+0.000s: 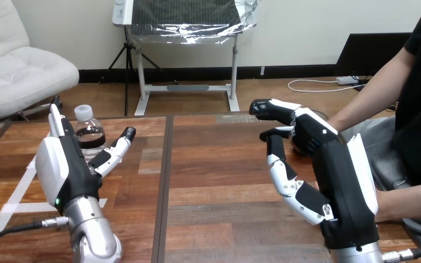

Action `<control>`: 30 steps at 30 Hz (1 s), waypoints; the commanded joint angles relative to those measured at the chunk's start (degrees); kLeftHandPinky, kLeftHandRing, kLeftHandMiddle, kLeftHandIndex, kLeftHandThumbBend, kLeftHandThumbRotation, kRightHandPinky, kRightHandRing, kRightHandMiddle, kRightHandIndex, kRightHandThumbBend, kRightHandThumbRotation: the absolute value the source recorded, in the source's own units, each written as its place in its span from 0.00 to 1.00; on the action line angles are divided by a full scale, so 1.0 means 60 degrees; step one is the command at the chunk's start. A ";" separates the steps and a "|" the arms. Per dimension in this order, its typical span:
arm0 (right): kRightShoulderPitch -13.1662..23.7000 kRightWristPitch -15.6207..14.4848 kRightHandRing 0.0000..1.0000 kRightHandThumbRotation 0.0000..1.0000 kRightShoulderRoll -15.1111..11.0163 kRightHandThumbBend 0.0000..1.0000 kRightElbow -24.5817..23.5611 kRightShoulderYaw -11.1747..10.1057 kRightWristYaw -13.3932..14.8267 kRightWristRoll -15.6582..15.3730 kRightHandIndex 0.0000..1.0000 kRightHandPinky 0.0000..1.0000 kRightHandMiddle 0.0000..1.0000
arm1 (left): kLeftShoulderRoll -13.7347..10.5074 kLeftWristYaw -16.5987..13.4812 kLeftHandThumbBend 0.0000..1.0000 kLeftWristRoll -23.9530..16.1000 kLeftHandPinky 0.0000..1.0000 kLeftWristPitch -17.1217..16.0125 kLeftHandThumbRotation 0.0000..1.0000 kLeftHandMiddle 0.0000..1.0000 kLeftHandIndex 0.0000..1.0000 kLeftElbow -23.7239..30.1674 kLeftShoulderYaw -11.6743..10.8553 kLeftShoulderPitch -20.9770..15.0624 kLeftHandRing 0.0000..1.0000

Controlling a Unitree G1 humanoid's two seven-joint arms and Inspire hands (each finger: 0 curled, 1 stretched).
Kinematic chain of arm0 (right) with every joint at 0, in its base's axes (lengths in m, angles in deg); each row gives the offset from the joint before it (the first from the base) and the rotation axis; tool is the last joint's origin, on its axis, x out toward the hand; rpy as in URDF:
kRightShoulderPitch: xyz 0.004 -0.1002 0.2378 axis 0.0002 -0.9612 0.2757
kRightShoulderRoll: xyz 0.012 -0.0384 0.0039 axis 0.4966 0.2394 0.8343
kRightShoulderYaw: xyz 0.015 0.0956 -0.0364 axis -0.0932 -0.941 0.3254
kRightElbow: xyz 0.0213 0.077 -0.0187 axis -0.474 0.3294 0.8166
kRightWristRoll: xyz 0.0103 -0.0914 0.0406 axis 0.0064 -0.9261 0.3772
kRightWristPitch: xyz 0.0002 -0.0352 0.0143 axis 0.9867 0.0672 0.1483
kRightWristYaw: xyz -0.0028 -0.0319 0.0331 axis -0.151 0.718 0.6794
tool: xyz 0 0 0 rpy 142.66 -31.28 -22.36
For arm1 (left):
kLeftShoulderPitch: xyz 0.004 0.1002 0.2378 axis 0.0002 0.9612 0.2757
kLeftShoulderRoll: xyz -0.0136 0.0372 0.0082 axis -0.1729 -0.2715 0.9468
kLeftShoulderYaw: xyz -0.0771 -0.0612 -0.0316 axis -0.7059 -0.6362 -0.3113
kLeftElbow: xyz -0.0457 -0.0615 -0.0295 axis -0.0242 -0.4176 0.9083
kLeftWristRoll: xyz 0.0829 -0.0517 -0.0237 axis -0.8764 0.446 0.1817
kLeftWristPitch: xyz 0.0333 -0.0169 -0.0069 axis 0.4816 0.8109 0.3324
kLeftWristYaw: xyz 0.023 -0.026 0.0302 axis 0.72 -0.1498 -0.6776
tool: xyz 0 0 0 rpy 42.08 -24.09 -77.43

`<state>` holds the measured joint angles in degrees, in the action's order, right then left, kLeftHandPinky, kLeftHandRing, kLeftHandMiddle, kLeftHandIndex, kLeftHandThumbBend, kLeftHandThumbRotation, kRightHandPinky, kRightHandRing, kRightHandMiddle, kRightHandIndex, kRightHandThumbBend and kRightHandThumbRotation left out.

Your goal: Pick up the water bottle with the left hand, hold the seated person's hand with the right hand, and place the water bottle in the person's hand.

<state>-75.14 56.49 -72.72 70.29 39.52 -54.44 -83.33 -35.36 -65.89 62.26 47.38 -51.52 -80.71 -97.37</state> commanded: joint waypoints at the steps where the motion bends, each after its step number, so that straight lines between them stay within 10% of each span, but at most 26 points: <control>1: 0.0598 0.0037 0.75 0.00 -0.0037 0.03 -0.0122 -0.0177 -0.0055 0.0095 0.69 0.61 0.78 | -0.0405 -0.0290 0.84 -0.0049 0.83 -0.0100 0.42 1.00 1.00 -0.0819 0.0066 -0.1207 0.95; 30: 0.0508 0.0056 0.74 0.00 -0.0073 0.05 -0.0203 -0.0322 -0.0112 -0.0036 0.68 0.60 0.77 | -0.1214 -0.1458 0.85 0.0111 0.90 -0.0439 0.41 1.00 1.00 -0.4339 0.0167 -0.3182 0.98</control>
<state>-75.14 56.46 -72.84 70.29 38.24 -54.89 -83.47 -40.31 -73.19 62.84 46.57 -75.02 -80.57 -110.36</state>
